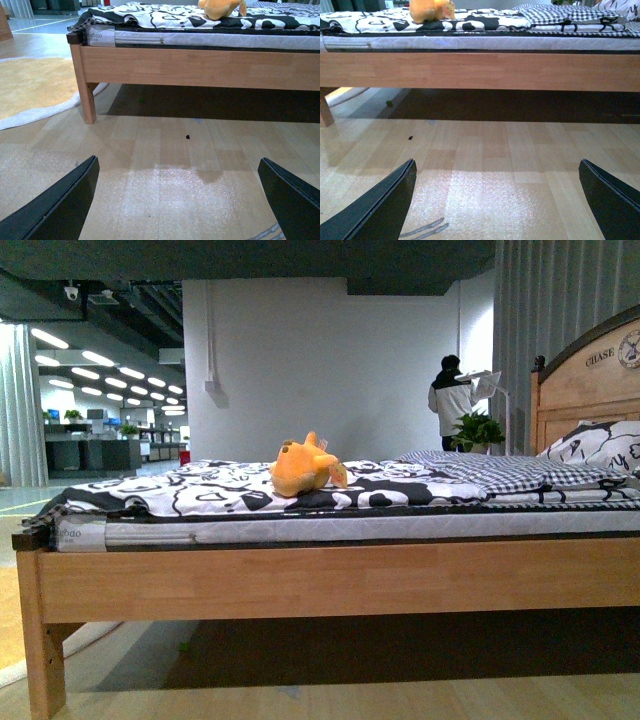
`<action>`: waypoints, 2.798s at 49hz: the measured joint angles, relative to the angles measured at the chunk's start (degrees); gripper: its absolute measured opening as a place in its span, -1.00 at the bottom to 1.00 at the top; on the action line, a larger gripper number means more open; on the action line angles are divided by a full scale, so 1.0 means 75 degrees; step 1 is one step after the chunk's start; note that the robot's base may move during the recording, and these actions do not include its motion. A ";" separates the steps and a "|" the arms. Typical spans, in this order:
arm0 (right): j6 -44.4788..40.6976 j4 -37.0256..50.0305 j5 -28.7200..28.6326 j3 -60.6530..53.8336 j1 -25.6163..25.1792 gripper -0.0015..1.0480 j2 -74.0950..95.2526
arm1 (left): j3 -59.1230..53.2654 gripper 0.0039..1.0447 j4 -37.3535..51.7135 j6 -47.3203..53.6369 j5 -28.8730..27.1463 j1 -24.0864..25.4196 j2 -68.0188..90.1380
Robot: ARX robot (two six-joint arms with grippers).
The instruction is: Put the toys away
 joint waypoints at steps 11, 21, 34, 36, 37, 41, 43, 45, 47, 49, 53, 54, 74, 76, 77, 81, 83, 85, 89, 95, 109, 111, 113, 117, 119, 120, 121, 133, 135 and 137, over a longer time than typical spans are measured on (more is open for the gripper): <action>0.0000 0.0000 0.0000 0.0003 0.0000 0.87 0.0000 | 0.0000 0.89 0.0000 0.0000 0.0000 0.0000 0.0000; 0.0000 0.0000 0.0000 0.0003 0.0000 0.87 0.0000 | 0.0000 0.89 0.0000 0.0000 0.0000 0.0000 0.0000; 0.0000 0.0000 0.0003 0.0003 0.0000 0.87 0.0000 | 0.0000 0.89 0.0000 0.0000 0.0000 0.0000 0.0000; 0.0000 0.0000 0.0000 0.0003 0.0000 0.87 -0.0003 | 0.0000 0.89 0.0000 0.0000 0.0000 0.0000 0.0000; 0.0000 0.0000 0.0000 0.0003 0.0000 0.87 -0.0003 | 0.0000 0.89 0.0000 0.0000 0.0000 0.0000 0.0000; 0.0000 0.0000 0.0000 0.0003 0.0000 0.87 -0.0003 | 0.0000 0.89 0.0000 0.0000 0.0000 0.0000 0.0000; 0.0000 0.0000 0.0000 0.0003 0.0000 0.87 0.0000 | 0.0000 0.89 0.0000 0.0000 0.0000 0.0000 0.0000; 0.0000 0.0000 0.0003 0.0003 0.0000 0.87 -0.0003 | 0.0000 0.89 0.0000 0.0000 0.0000 0.0000 0.0000; 0.0000 0.0000 0.0000 0.0003 0.0000 0.87 0.0000 | 0.0000 0.89 0.0000 0.0000 0.0003 0.0000 0.0000; 0.0000 0.0000 0.0000 0.0003 0.0000 0.87 -0.0003 | 0.0000 0.89 0.0000 0.0000 0.0003 0.0000 0.0000; 0.0000 0.0000 0.0000 0.0003 0.0000 0.87 -0.0003 | 0.0000 0.89 0.0000 0.0000 0.0000 0.0000 0.0000; 0.0000 0.0000 0.0003 0.0003 0.0000 0.87 -0.0003 | 0.0000 0.89 0.0000 0.0000 -0.0003 0.0000 0.0000; 0.0000 0.0000 0.0003 0.0003 0.0000 0.87 -0.0003 | 0.0000 0.89 0.0000 0.0000 -0.0003 0.0000 0.0000; 0.0000 0.0000 0.0003 0.0003 0.0000 0.87 -0.0003 | 0.0000 0.89 0.0000 0.0000 0.0003 0.0000 0.0000; 0.0000 0.0000 0.0003 0.0003 0.0000 0.87 -0.0003 | 0.0000 0.89 0.0000 0.0000 0.0003 0.0000 0.0000; 0.0000 0.0000 0.0000 0.0003 0.0000 0.87 -0.0003 | 0.0000 0.89 0.0000 0.0000 0.0000 0.0000 0.0000; 0.0000 0.0000 0.0003 0.0003 0.0000 0.87 -0.0003 | 0.0000 0.89 0.0000 0.0000 0.0003 0.0000 0.0000; 0.0000 0.0000 0.0003 0.0003 0.0000 0.87 -0.0003 | 0.0000 0.89 0.0000 0.0000 0.0003 0.0000 0.0000; 0.0000 0.0000 0.0000 0.0003 0.0000 0.87 -0.0003 | 0.0000 0.89 0.0000 0.0000 0.0000 0.0000 0.0000; 0.0000 0.0000 0.0009 0.0003 0.0000 0.87 -0.0003 | 0.0000 0.89 0.0000 0.0000 0.0020 0.0000 0.0000; 0.0000 0.0000 0.0017 0.0003 0.0000 0.87 -0.0003 | 0.0000 0.89 0.0000 0.0000 0.0012 0.0000 0.0000; 0.0000 0.0000 0.0017 0.0003 0.0000 0.87 -0.0003 | 0.0000 0.89 0.0000 0.0000 0.0000 0.0000 0.0000; 0.0000 0.0000 0.0020 0.0003 0.0000 0.87 0.0000 | 0.0000 0.89 0.0000 0.0000 0.0009 0.0000 0.0003; 0.0000 0.0000 0.0020 0.0003 0.0000 0.87 -0.0003 | 0.0000 0.89 0.0000 0.0000 0.0009 0.0000 0.0003; 0.0000 0.0000 0.0020 0.0003 0.0000 0.87 -0.0003 | 0.0000 0.89 0.0000 0.0000 0.0006 0.0000 0.0000; 0.0000 0.0000 0.0020 0.0003 0.0000 0.87 0.0000 | 0.0000 0.89 0.0000 0.0000 0.0009 0.0000 0.0000; 0.0000 0.0000 0.0017 0.0003 0.0000 0.87 -0.0003 | 0.0000 0.89 0.0000 0.0000 0.0003 0.0000 0.0000; 0.0000 0.0000 -0.0017 0.0003 0.0000 0.87 -0.0003 | 0.0000 0.89 0.0000 0.0003 0.0003 -0.0003 0.0003; 0.0000 0.0000 -0.0023 0.0003 0.0000 0.87 -0.0003 | 0.0000 0.89 0.0000 0.0000 0.0000 -0.0006 0.0003; 0.0000 0.0000 -0.0020 0.0003 0.0000 0.87 -0.0003 | 0.0000 0.89 0.0000 0.0000 -0.0009 -0.0006 0.0003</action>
